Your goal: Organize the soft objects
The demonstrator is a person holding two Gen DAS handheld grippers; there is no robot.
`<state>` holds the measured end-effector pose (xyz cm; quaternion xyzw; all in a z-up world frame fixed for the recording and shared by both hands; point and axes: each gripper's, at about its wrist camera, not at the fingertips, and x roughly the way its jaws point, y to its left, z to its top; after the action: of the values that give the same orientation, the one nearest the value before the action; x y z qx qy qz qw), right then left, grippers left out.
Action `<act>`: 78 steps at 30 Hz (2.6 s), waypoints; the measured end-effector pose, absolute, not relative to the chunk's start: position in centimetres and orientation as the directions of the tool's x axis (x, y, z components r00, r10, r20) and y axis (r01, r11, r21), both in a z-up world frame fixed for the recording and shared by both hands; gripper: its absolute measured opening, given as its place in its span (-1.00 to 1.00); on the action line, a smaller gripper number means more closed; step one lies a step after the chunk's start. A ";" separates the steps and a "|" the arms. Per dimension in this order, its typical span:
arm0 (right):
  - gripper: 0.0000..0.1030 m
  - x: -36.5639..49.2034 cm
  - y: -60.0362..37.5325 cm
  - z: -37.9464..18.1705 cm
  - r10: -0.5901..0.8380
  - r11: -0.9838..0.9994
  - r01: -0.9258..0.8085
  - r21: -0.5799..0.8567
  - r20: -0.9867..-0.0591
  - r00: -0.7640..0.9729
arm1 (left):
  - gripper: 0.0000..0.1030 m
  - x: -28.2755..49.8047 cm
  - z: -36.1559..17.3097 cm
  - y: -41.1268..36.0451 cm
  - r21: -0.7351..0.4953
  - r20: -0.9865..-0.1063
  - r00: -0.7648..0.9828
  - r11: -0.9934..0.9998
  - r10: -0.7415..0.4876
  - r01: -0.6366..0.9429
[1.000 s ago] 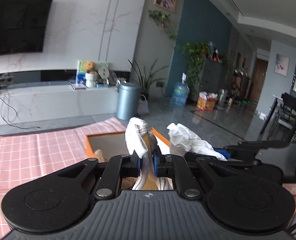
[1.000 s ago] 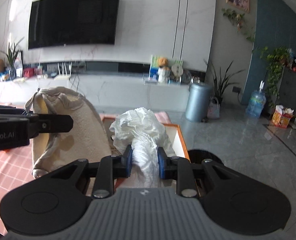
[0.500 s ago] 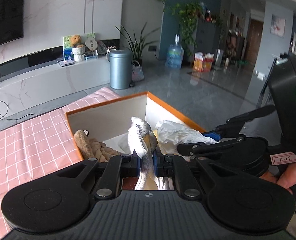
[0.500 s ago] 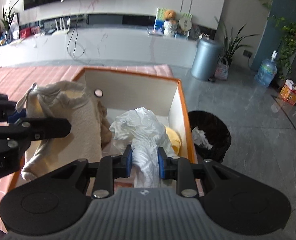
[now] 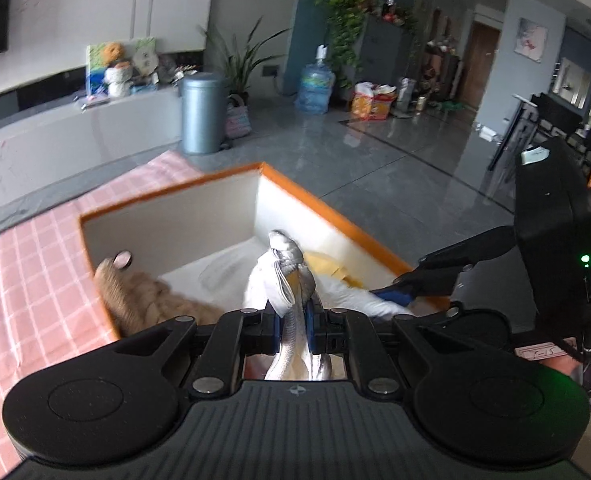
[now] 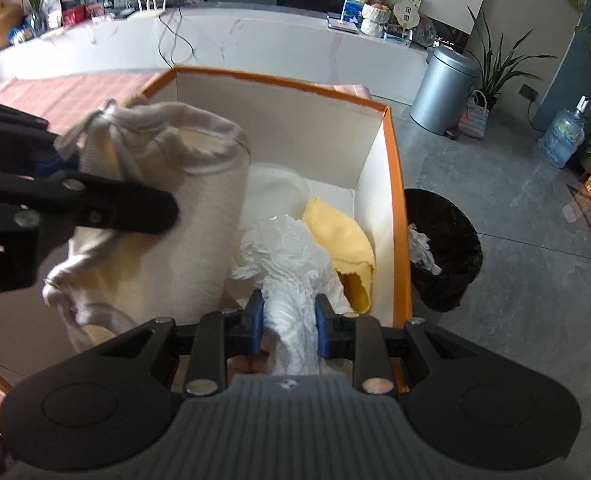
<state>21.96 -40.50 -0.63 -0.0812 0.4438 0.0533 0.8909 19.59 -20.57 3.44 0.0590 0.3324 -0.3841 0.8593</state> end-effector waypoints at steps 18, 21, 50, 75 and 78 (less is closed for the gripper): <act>-0.16 20.2 -41.1 0.4 0.121 0.960 -0.275 -0.044 -0.823 0.555 | -0.73 18.6 1.0 -23.0 0.069 -0.854 0.346 0.575 -0.389 0.816; -0.13 19.5 -41.1 1.2 0.117 0.964 -0.263 -0.048 -0.808 0.577 | -0.69 18.5 0.5 -22.9 0.070 -0.877 0.319 0.562 -0.359 0.824; 0.05 14.1 -34.5 9.0 0.102 0.961 -0.248 -0.121 -0.680 0.726 | 0.52 14.0 9.3 -11.5 -0.064 -0.663 0.503 0.711 -0.555 0.700; 0.04 21.9 -18.8 3.4 0.130 0.713 -0.640 -0.287 -0.843 0.523 | 0.52 18.1 5.6 6.4 0.003 -0.734 0.616 0.905 -0.287 0.426; 0.04 24.2 -17.9 2.1 0.090 0.672 -0.671 -0.312 -0.866 0.492 | 0.52 19.1 4.5 8.5 0.025 -0.742 0.624 0.920 -0.246 0.392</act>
<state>24.21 -17.91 2.06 -0.3273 0.4441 0.2380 0.7994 19.14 8.47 4.49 0.0924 0.3957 -0.1778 0.8963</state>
